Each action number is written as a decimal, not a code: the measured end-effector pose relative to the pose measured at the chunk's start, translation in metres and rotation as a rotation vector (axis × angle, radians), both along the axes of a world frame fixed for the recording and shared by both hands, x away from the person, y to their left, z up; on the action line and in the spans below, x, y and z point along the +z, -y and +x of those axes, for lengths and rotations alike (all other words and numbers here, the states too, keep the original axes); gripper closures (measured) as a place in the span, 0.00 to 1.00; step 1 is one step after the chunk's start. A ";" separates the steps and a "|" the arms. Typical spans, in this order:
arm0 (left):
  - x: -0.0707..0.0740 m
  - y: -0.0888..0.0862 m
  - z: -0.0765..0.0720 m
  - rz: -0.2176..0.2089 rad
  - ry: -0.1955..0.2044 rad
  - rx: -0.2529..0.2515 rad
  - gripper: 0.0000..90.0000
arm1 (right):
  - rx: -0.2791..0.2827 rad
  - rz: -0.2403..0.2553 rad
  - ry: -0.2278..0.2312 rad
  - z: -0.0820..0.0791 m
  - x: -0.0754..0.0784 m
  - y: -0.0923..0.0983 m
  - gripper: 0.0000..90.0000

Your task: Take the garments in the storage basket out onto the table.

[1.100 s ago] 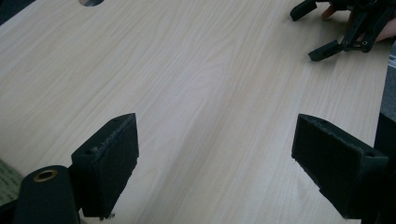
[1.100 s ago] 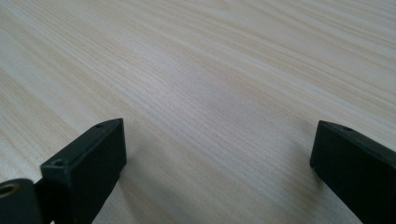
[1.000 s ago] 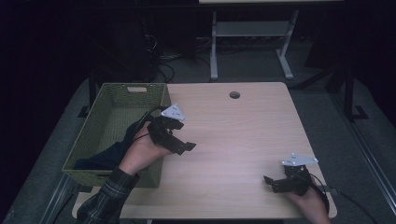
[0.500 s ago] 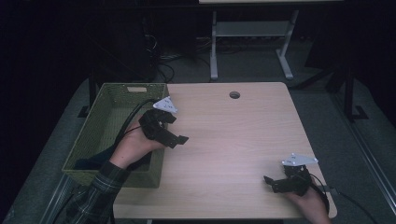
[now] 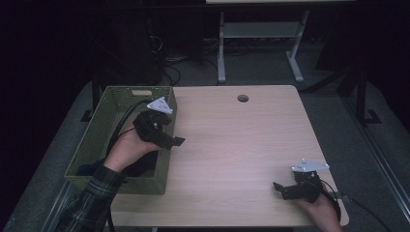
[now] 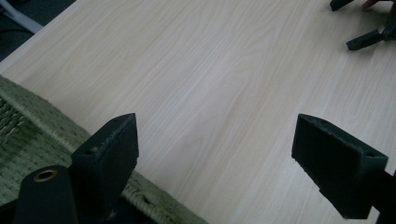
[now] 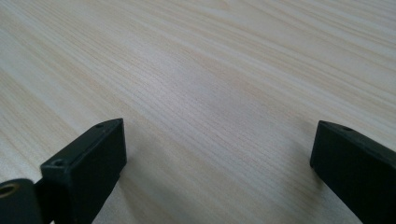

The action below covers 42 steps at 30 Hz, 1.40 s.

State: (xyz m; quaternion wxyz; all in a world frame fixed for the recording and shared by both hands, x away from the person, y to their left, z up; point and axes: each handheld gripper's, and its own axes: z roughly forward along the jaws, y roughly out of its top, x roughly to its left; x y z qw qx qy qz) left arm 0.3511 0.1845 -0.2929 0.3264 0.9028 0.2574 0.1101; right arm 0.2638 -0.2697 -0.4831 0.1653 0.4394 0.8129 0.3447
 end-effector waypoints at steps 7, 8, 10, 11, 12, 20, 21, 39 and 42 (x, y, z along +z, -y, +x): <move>0.000 -0.010 -0.001 0.006 0.005 0.019 0.16 | 0.000 0.000 0.000 0.000 0.000 0.000 0.03; 0.000 -0.012 -0.001 0.005 0.006 0.020 0.16 | 0.000 0.000 0.000 0.000 0.000 0.000 0.03; 0.000 -0.015 -0.002 0.008 0.006 0.026 0.16 | 0.000 0.000 0.000 0.000 0.000 0.000 0.03; 0.000 -0.016 -0.002 0.007 0.003 0.032 0.16 | 0.000 -0.001 0.000 0.000 0.000 0.000 0.03; -0.001 -0.018 -0.002 0.003 0.004 0.036 0.16 | 0.000 0.000 0.000 0.000 0.000 0.000 0.03; -0.001 -0.030 -0.006 0.009 0.004 0.065 0.16 | 0.000 0.000 0.000 0.000 0.000 0.000 0.03; -0.002 -0.032 -0.006 0.011 0.004 0.066 0.16 | 0.000 0.000 0.000 0.000 0.000 0.000 0.03; -0.013 -0.070 -0.014 0.035 -0.003 0.152 0.16 | 0.000 -0.001 0.000 0.000 0.000 0.000 0.03; -0.016 -0.075 -0.015 0.040 -0.009 0.164 0.16 | 0.001 0.000 0.000 0.000 0.000 0.000 0.03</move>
